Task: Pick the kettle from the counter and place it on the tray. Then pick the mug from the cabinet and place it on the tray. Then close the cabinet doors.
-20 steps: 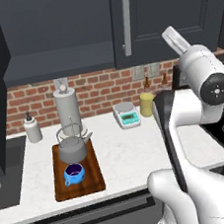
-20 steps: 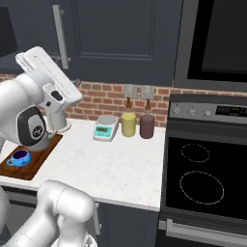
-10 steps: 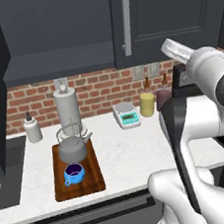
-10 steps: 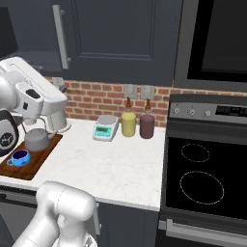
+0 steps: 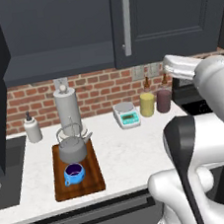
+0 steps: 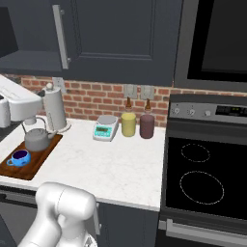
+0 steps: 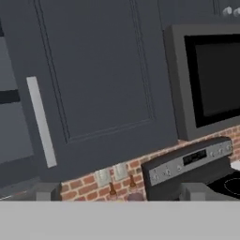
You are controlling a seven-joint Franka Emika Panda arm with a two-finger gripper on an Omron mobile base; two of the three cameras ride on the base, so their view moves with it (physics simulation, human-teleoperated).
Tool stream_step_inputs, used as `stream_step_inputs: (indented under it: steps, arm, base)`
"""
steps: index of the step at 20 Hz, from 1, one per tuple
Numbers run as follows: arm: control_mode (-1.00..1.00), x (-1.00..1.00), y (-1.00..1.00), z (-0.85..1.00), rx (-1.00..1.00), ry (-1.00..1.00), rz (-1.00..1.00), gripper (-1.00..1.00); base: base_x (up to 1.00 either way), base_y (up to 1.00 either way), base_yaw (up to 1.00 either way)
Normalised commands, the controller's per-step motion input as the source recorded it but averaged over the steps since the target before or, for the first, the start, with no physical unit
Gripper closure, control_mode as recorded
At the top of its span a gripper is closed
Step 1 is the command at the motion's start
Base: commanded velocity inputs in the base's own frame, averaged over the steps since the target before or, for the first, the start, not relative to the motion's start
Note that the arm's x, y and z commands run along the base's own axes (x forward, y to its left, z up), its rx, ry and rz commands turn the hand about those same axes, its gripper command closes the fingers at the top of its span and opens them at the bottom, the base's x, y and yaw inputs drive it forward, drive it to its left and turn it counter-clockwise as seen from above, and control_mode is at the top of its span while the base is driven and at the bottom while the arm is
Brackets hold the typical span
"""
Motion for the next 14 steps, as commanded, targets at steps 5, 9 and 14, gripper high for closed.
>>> stream_step_inputs:
  steps: [5, 9, 14]
  arm:
    - [-1.00, -0.52, 0.11, 0.00, -0.21, 0.00, 0.01, -1.00]
    - [-1.00, -0.48, 0.11, 0.00, -0.19, 0.01, 0.01, -1.00]
    - [-1.00, -0.44, 0.26, 0.00, -0.21, 0.02, 0.00, -1.00]
  base:
    - [0.00, 0.00, 0.00]
    - [0.00, 0.00, 0.00]
    - [0.00, 0.00, 0.00]
